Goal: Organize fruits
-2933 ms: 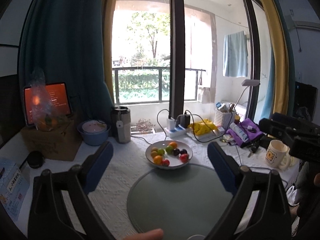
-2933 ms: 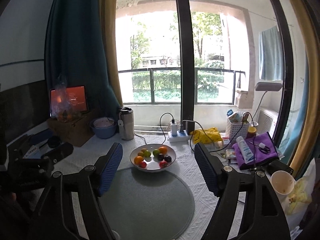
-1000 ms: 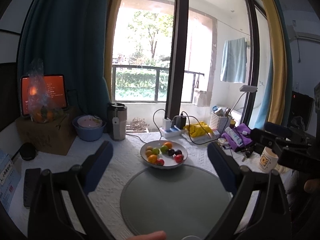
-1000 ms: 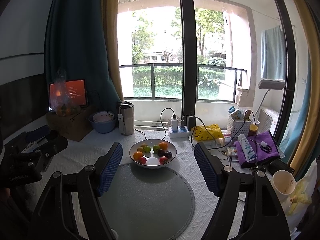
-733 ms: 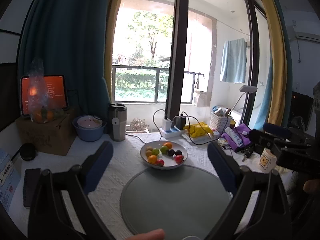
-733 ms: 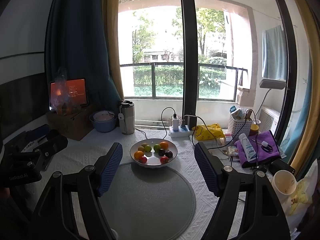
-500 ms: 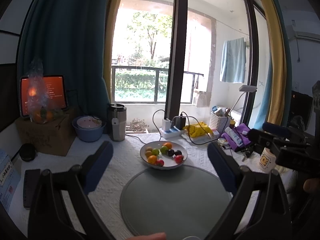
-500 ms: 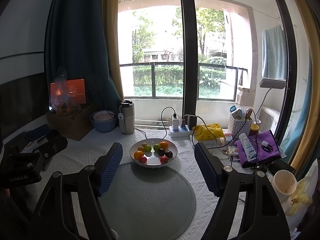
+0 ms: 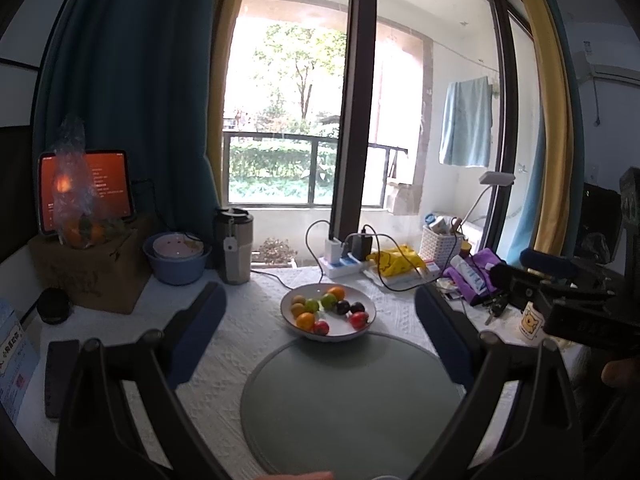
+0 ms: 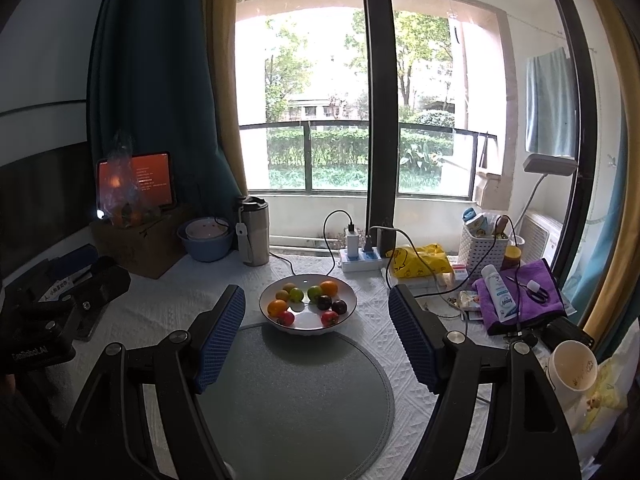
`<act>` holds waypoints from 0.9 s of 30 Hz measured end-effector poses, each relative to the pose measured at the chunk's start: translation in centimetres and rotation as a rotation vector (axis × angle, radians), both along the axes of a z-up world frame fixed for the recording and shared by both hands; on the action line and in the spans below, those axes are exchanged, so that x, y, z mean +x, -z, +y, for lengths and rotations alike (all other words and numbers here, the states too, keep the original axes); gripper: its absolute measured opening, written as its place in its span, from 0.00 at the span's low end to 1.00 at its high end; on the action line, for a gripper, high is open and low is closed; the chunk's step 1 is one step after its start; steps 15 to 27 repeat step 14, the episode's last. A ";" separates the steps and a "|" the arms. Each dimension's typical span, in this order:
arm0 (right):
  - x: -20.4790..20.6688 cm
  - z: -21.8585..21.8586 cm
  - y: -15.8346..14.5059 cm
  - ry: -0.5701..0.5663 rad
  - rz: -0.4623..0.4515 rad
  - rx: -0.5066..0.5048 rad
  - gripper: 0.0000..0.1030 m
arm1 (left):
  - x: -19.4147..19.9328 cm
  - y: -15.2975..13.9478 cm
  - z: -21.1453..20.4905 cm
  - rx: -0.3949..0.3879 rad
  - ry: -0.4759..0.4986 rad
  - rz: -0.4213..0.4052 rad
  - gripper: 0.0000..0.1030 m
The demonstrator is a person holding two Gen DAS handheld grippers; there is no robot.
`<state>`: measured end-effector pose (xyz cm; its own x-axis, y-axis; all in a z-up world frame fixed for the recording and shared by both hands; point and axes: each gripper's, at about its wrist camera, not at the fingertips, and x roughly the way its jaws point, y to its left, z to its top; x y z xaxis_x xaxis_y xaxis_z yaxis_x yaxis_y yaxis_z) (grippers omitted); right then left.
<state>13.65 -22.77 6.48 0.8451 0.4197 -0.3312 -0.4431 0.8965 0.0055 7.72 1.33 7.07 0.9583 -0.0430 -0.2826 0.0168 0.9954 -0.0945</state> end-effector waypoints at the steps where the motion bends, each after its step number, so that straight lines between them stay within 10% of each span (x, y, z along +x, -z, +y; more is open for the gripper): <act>1: 0.1 0.0 0.0 0.002 0.001 0.000 0.75 | 0.2 0.0 -0.1 0.003 0.003 0.002 0.93; 27: 2.3 -0.1 0.7 0.024 0.031 0.004 0.75 | 2.6 0.5 -0.3 0.020 0.027 0.034 0.93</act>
